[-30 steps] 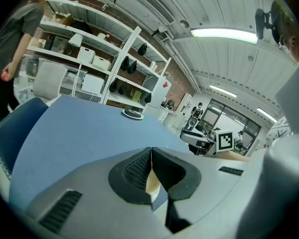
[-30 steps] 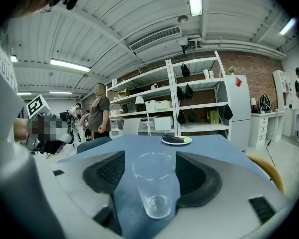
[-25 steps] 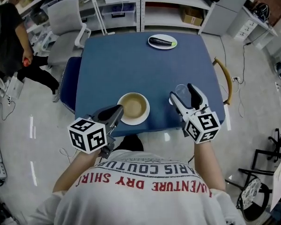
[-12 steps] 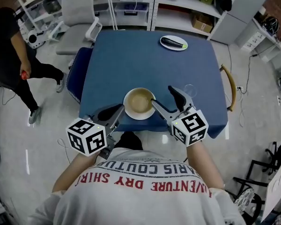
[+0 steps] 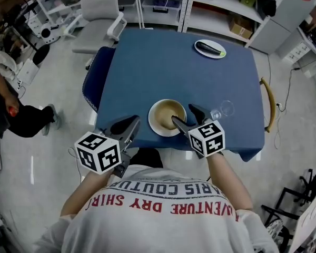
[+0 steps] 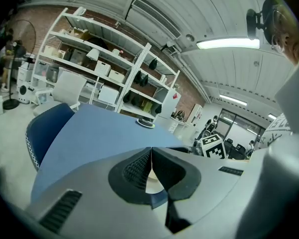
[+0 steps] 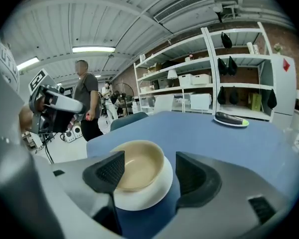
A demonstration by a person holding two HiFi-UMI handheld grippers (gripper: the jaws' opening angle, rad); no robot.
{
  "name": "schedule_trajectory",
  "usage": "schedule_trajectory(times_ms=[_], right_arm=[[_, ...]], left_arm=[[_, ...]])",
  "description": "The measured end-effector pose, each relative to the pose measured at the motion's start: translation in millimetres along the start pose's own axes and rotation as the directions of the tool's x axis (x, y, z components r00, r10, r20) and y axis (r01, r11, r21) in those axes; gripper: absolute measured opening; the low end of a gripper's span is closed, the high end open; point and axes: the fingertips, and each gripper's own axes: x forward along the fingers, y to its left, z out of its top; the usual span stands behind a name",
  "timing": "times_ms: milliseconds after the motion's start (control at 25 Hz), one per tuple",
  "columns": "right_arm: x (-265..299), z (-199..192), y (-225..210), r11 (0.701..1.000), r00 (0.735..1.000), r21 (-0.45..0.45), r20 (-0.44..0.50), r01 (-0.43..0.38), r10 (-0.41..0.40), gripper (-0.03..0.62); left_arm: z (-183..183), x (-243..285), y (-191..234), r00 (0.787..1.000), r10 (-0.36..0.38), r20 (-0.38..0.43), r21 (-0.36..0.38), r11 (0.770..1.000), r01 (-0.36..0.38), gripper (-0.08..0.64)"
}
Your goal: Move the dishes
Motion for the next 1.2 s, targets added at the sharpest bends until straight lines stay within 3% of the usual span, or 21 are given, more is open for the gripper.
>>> schedule_trajectory(times_ms=[320, 920, 1200], right_arm=[[20.4, -18.6, -2.4, 0.998, 0.997, 0.062, -0.075, 0.001, 0.003, 0.288], [25.0, -24.8, -9.9, 0.978, 0.994, 0.200, -0.101, 0.067, -0.047, 0.078], [25.9, -22.9, -13.4, 0.962, 0.994, 0.263, -0.092, 0.079, -0.057, 0.036]], left_arm=[[-6.8, 1.8, 16.2, 1.000, 0.021, -0.011, -0.008, 1.000, -0.021, 0.028], [-4.5, 4.8, 26.2, 0.999, 0.028, -0.033, 0.018, 0.999, -0.027, 0.028], [-0.6, 9.2, 28.6, 0.999, 0.015, -0.036, 0.013, 1.000, -0.014, 0.028]])
